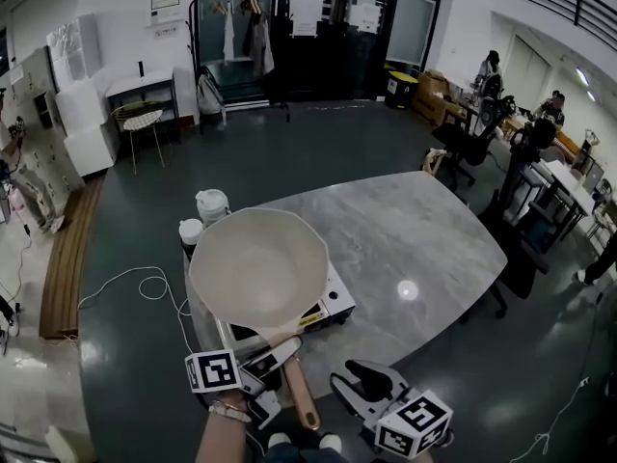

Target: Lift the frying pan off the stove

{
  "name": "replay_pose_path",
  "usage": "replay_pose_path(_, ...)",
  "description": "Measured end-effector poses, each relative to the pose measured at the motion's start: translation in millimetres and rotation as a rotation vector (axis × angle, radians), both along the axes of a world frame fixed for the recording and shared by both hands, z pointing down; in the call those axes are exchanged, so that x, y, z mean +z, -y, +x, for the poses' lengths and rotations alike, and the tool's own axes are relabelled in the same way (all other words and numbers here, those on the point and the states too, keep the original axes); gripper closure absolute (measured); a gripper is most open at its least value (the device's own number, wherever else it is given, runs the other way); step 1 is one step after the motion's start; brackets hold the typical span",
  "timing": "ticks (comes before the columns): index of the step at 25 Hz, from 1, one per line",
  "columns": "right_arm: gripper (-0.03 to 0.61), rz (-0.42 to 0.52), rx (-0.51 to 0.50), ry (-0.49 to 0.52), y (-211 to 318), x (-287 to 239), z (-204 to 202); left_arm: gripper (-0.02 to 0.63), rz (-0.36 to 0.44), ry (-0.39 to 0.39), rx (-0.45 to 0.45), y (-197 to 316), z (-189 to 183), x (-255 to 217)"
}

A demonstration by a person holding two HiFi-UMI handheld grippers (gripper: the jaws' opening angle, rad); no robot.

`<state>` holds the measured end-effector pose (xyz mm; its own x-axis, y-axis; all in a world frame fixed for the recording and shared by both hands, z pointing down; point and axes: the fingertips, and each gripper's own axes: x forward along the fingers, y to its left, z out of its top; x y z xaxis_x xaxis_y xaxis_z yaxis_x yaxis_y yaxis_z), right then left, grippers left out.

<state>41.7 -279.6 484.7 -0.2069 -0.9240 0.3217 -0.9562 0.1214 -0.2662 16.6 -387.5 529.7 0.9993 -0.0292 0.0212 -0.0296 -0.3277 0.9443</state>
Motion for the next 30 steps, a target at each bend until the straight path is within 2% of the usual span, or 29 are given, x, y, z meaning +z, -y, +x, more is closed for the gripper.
replay_pose_path(2,0.413,-0.021,-0.041,0.023,-1.3,3.4,-4.3,0.269,0.035,0.021,-0.011,6.0,-0.2,1.3)
replay_pose_path(4,0.378,-0.044,-0.086,0.087,-2.1,6.2,-11.1,0.31,0.06,0.047,-0.012,9.6,-1.0,1.8)
replay_pose_path(8,0.318,-0.083,-0.199,0.268,-1.0,9.4,-37.1,0.331,-0.013,0.024,-0.005,5.4,1.0,-2.8)
replay_pose_path(15,0.293,-0.171,-0.353,0.465,-4.9,22.1,-77.2,0.342,0.038,0.085,0.004,5.5,-1.4,2.7)
replay_pose_path(17,0.293,-0.184,-0.399,0.524,-2.5,22.5,-88.3,0.343,0.006,0.063,0.007,4.0,0.1,-1.2)
replay_pose_path(19,0.293,-0.2,-0.438,0.552,0.1,23.2,-98.4,0.342,-0.039,0.026,0.009,1.7,1.9,-7.1)
replay_pose_path(20,0.291,-0.211,-0.452,0.56,0.4,24.7,-102.2,0.342,-0.035,0.029,0.01,2.3,1.0,-6.7)
replay_pose_path(24,0.298,-0.253,-0.498,0.606,0.3,31.5,-113.3,0.342,-0.001,0.053,0.03,4.8,-1.0,-3.0)
replay_pose_path(25,0.33,-0.253,-0.502,0.605,0.4,31.6,-114.7,0.342,0.006,0.055,0.045,4.2,-0.6,-2.9)
replay_pose_path(30,0.348,-0.248,-0.485,0.591,1.8,32.2,-119.1,0.319,0.084,0.046,0.123,2.9,-3.1,-3.9)
